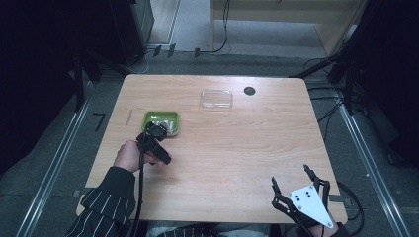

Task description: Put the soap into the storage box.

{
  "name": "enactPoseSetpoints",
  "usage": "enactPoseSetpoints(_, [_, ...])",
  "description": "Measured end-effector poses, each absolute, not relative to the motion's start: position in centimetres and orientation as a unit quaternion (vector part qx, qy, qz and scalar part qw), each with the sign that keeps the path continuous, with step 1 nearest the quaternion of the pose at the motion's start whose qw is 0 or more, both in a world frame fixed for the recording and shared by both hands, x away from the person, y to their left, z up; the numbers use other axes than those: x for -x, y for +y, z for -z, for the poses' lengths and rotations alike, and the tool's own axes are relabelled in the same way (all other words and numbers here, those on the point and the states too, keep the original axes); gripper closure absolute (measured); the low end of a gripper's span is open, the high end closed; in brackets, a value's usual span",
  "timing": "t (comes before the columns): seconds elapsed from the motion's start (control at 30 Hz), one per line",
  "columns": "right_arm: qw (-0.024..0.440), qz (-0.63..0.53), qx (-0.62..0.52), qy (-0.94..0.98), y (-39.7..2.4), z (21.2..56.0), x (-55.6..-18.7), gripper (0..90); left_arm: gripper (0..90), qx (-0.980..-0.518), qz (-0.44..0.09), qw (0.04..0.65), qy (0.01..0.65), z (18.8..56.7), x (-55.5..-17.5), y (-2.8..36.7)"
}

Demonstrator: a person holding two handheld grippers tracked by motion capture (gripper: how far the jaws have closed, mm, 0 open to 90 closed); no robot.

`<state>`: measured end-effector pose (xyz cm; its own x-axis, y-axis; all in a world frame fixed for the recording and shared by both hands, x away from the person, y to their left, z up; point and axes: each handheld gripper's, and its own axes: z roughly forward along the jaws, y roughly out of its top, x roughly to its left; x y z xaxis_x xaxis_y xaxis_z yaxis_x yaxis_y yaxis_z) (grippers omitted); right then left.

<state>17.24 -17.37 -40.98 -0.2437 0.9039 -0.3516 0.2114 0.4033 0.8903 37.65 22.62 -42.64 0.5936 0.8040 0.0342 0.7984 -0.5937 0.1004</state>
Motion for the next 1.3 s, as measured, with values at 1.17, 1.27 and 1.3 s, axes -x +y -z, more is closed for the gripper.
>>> enactPoseSetpoints(1.17, [0.465,-0.37,-0.399,0.698,-17.3,41.0,-17.3,13.0,13.7,-0.88,-0.053,0.064,0.468,40.5,-40.5,22.7])
enactPoseSetpoints(1.27, [0.465,-0.37,-0.399,0.698,-17.3,41.0,-17.3,13.0,13.7,-0.878,-0.057,0.069,0.47,40.2,-40.8,22.7])
enactPoseSetpoints(1.3, [0.465,-0.37,-0.399,0.698,-17.3,41.0,-17.3,13.0,13.7,-0.877,-0.057,0.069,0.471,40.1,-40.9,22.7])
